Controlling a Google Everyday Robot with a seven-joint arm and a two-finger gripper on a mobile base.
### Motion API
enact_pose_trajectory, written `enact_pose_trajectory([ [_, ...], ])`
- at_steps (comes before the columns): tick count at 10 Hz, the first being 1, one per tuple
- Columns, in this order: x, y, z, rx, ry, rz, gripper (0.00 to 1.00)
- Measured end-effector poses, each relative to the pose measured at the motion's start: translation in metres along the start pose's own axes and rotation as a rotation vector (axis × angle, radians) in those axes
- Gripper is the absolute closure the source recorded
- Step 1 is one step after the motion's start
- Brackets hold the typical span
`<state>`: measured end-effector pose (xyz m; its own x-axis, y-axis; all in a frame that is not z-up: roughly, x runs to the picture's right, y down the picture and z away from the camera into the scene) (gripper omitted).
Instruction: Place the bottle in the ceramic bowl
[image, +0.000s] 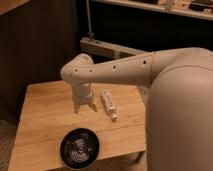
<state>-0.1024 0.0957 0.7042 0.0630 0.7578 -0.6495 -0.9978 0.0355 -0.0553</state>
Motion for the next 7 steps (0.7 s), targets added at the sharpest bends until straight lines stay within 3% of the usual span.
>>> enact_pose_trajectory([
  [2, 0.0, -0.001, 0.0, -0.004, -0.005, -0.009, 0.35],
  [5, -0.026, -0.013, -0.005, -0.017, -0.102, -0.108, 0.35],
  [7, -0.057, -0.027, -0.008, -0.038, -0.163, -0.22, 0.35],
])
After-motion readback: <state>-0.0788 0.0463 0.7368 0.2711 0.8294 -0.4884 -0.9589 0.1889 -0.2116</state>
